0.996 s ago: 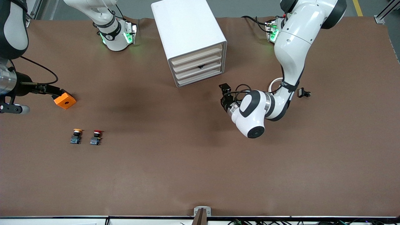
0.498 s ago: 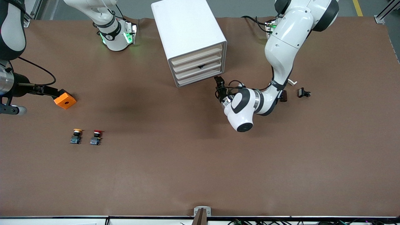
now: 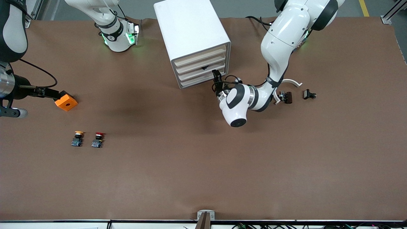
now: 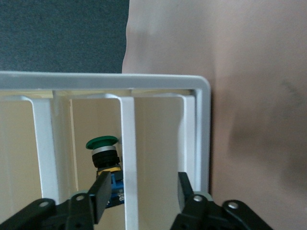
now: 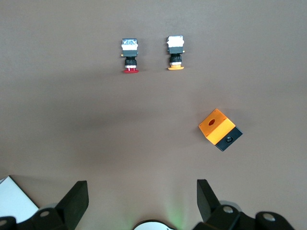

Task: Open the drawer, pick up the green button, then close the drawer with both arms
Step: 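Pull the drawer open with the left gripper while the right gripper approaches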

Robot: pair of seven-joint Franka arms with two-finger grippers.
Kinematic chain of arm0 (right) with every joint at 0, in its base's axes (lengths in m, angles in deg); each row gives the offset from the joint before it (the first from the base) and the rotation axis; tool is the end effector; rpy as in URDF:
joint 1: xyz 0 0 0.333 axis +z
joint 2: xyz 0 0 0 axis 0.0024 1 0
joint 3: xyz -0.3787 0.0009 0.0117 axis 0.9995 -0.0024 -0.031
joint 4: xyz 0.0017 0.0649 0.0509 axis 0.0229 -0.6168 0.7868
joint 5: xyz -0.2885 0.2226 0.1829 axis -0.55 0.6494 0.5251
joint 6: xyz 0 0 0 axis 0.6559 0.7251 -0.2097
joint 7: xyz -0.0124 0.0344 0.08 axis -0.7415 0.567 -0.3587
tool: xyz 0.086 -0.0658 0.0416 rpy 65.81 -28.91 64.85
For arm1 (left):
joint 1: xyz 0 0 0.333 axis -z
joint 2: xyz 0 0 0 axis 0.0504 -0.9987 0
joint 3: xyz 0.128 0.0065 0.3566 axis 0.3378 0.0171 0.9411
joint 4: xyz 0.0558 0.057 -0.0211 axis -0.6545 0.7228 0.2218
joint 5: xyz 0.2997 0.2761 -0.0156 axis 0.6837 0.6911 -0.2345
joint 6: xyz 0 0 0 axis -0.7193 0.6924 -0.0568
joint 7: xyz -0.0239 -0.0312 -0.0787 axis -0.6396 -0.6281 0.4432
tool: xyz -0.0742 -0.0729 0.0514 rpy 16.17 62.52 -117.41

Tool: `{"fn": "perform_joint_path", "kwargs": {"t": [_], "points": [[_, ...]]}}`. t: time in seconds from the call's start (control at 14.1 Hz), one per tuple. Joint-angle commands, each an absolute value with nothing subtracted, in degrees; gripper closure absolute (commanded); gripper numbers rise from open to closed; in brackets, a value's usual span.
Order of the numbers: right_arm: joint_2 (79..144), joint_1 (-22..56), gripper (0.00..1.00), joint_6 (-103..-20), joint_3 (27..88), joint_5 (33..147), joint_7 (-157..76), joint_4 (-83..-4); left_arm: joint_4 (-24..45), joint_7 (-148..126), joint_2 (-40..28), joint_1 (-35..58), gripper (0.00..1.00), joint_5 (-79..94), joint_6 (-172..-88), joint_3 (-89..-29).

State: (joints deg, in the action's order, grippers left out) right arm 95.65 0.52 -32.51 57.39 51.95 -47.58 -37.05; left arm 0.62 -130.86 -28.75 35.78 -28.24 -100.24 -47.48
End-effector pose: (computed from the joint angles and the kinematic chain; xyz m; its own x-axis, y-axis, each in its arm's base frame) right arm 0.5945 -0.0524 0.5780 0.9658 -0.1202 -0.2295 -0.1133 -0.9926 0.0431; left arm 0.4667 -0.4776 0.1727 -0.2810 0.9596 0.0166 0.3639 0.1225 -0.9233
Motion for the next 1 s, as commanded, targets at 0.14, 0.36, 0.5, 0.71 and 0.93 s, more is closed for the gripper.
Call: {"fn": "perform_joint_path", "kwargs": {"t": [0.14, 0.36, 0.5, 0.71, 0.93], "points": [[96.3, 0.1, 0.0, -31.9, 56.9, 51.7, -47.9, -35.8, 1.5, -131.8, -28.8, 38.7, 0.46, -30.9, -100.0, -47.1], [96.3, 0.3, 0.0, -31.9, 56.9, 51.7, -48.0, -36.0, 1.5, -131.8, -29.3, 39.4, 0.79, -30.9, -100.2, -47.1], [96.3, 0.5, 0.0, -31.7, 56.9, 51.7, -49.0, -36.1, 1.4, -131.8, -29.3, 39.9, 1.0, -30.7, -100.6, -47.0], [96.2, 1.6, 0.0, -31.4, 56.8, 51.7, -52.5, -36.1, 0.9, -131.9, -29.1, 39.2, 1.0, -30.1, -100.6, -46.4], [96.1, 4.8, 0.0, -31.4, 56.7, 51.7, -60.3, -36.0, -0.9, -132.1, -28.4, 39.1, 1.0, -29.1, -99.9, -42.5]]}}
